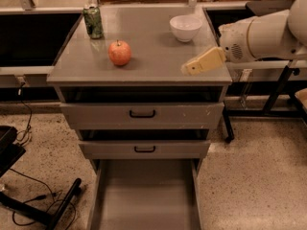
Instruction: Place apple into bottom drawer
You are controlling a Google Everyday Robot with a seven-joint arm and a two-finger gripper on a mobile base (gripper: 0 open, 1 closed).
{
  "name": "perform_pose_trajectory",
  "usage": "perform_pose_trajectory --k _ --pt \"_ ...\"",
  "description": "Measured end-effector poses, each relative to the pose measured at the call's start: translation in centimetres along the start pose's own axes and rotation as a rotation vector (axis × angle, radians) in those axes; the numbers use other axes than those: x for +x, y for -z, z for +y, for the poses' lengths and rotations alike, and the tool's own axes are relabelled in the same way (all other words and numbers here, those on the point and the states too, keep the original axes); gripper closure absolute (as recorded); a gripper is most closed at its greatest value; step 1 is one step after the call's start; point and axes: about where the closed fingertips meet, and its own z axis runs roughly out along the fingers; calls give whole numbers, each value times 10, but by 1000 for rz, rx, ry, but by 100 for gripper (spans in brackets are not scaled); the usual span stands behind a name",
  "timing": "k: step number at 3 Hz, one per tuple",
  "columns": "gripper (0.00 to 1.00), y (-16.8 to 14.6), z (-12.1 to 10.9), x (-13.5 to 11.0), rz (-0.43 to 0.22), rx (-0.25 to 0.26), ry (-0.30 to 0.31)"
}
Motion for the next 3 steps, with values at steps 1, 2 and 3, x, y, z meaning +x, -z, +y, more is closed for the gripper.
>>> perform_pose_trajectory --k 1,2,3 --pt "0 -65 2 -23 -110 -58 6" --pt "0 -131 6 -43 -162 -107 9" --pt "0 -181 26 -62 -191 -175 7"
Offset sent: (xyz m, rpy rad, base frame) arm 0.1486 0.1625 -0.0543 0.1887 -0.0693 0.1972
